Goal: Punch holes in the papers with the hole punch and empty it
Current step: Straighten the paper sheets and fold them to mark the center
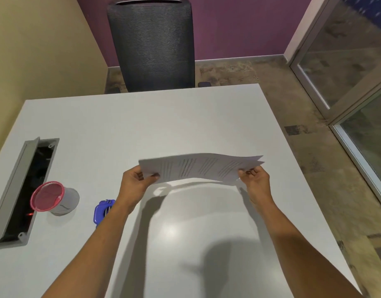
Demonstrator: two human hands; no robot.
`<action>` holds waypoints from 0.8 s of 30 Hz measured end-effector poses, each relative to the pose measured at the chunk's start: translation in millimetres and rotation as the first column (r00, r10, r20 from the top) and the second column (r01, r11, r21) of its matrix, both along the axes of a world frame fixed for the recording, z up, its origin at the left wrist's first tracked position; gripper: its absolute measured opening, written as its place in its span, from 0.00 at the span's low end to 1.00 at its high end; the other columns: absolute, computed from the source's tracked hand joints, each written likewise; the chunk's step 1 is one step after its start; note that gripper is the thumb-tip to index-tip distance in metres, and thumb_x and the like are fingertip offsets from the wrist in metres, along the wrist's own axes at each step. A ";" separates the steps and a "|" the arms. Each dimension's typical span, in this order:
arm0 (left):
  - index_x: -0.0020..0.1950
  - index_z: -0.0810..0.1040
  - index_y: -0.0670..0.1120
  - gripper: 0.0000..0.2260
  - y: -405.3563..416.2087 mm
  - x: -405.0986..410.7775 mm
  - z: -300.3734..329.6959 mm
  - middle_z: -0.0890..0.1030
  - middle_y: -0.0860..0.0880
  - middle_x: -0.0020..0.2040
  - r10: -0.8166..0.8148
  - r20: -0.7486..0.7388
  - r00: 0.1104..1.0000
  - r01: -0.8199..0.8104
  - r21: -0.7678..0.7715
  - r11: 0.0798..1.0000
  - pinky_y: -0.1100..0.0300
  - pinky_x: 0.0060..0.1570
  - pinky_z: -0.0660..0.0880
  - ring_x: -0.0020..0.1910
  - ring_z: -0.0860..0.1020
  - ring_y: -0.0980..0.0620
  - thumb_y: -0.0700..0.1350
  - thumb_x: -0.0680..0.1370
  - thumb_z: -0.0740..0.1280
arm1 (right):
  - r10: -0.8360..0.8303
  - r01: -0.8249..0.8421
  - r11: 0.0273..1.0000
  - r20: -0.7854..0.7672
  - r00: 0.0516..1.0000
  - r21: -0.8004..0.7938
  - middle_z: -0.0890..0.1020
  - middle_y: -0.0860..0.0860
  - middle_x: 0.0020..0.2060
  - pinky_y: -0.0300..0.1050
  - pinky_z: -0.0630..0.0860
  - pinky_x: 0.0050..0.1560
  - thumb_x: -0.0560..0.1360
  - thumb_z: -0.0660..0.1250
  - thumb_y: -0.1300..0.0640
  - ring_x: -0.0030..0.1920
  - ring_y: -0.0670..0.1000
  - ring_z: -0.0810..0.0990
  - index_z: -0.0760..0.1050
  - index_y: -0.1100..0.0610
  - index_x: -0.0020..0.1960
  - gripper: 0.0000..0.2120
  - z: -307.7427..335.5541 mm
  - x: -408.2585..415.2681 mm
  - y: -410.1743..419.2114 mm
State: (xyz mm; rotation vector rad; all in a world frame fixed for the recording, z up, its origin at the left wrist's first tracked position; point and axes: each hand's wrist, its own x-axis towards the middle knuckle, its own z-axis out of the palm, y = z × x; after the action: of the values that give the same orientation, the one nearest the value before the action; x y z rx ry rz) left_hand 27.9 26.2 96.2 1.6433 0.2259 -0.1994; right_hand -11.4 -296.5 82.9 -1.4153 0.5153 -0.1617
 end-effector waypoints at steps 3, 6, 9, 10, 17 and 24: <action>0.43 0.82 0.48 0.10 -2.1 -0.3 -7.7 0.84 0.58 0.38 -0.011 0.025 1.000 0.009 0.069 0.998 0.63 0.42 0.74 0.39 0.80 0.57 0.33 0.72 0.74 | 0.027 -0.028 0.998 -0.009 1.000 -0.059 0.83 0.50 0.45 0.30 0.76 0.43 0.75 0.65 0.73 0.41 0.38 0.82 0.76 0.61 0.56 0.12 -7.0 0.2 2.2; 0.46 0.81 0.48 0.09 -3.8 -3.9 -18.8 0.83 0.55 0.43 -0.032 0.008 0.999 0.031 0.111 0.993 0.60 0.45 0.74 0.42 0.79 0.56 0.35 0.73 0.73 | 0.086 -0.094 0.983 -0.056 0.995 -0.156 0.81 0.52 0.42 0.29 0.75 0.41 0.74 0.65 0.74 0.38 0.37 0.80 0.76 0.62 0.52 0.11 -16.1 -1.2 2.2; 0.47 0.81 0.48 0.07 -6.0 -7.1 -26.7 0.82 0.51 0.45 -0.013 -0.004 1.000 0.014 0.138 0.990 0.58 0.44 0.73 0.44 0.78 0.53 0.37 0.74 0.72 | 0.147 -0.167 0.955 -0.098 0.984 -0.247 0.81 0.52 0.45 0.30 0.74 0.46 0.73 0.65 0.75 0.42 0.40 0.80 0.78 0.58 0.47 0.13 -26.1 -1.3 2.6; 0.47 0.81 0.49 0.07 -6.7 -7.9 -28.0 0.82 0.50 0.46 -0.013 -0.009 1.000 0.014 0.143 0.990 0.57 0.45 0.74 0.45 0.79 0.51 0.37 0.74 0.72 | 0.155 -0.179 0.946 -0.109 0.982 -0.270 0.81 0.51 0.45 0.30 0.74 0.47 0.73 0.65 0.75 0.44 0.41 0.80 0.79 0.57 0.46 0.13 -29.3 -1.3 2.4; 0.46 0.81 0.53 0.10 -10.9 -7.2 -16.7 0.84 0.51 0.45 -0.009 -0.031 0.999 0.014 0.179 0.984 0.55 0.47 0.76 0.47 0.81 0.50 0.36 0.75 0.70 | 0.117 -0.166 0.926 -0.160 0.980 -0.340 0.81 0.54 0.47 0.34 0.73 0.47 0.77 0.65 0.69 0.49 0.51 0.78 0.76 0.61 0.53 0.07 -29.5 3.0 2.0; 0.49 0.80 0.51 0.07 -11.5 -15.4 9.0 0.85 0.57 0.44 0.039 -0.061 0.997 -0.032 0.107 0.994 0.61 0.40 0.79 0.42 0.84 0.57 0.39 0.76 0.70 | 0.196 -0.217 0.942 -0.104 0.975 -0.258 0.83 0.51 0.51 0.36 0.79 0.45 0.78 0.63 0.67 0.48 0.44 0.83 0.75 0.57 0.56 0.09 2.7 -0.7 -4.2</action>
State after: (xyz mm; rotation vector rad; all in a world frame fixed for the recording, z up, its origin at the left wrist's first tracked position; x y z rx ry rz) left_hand 12.5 14.6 105.2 1.7380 0.3178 -0.2152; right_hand -12.1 -300.7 85.6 -1.7361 0.4142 -0.0068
